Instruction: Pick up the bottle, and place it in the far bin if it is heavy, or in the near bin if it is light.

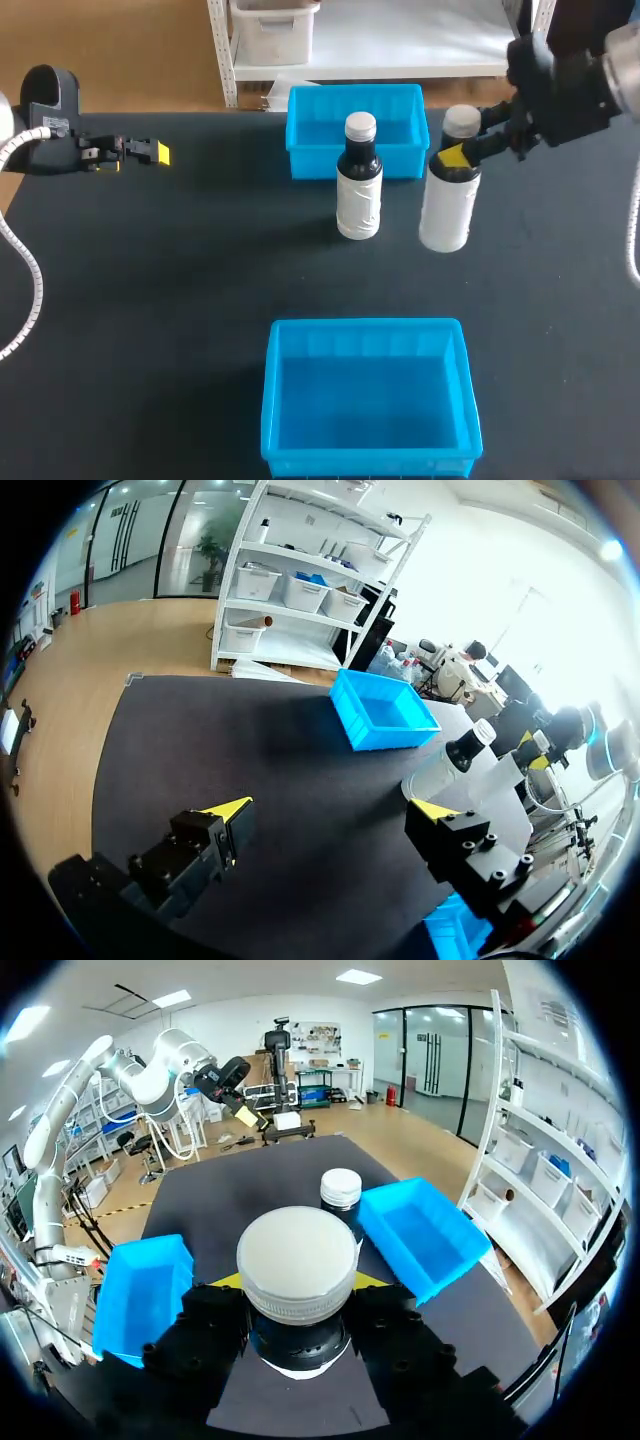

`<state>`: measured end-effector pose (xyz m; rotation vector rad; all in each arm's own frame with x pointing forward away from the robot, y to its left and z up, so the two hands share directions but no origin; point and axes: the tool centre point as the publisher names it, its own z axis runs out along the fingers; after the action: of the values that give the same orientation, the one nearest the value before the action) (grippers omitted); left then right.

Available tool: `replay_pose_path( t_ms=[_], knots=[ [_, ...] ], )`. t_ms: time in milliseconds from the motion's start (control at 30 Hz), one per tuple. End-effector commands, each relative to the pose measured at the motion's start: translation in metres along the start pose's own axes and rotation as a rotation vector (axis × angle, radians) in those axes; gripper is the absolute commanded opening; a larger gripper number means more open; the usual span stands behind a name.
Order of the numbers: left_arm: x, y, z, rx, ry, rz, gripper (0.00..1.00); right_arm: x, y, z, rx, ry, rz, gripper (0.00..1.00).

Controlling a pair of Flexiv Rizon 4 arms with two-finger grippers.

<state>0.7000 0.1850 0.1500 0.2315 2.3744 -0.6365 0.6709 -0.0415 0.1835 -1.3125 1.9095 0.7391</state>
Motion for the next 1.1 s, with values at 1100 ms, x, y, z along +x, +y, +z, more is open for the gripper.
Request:
replay_pose_path(
  t_ms=[1100],
  knots=[
    [0.000,0.000,0.000,0.000,0.000,0.000,1.00,-0.066,0.150,-0.036,-0.110,-0.007,-0.093,0.00]
  ],
)
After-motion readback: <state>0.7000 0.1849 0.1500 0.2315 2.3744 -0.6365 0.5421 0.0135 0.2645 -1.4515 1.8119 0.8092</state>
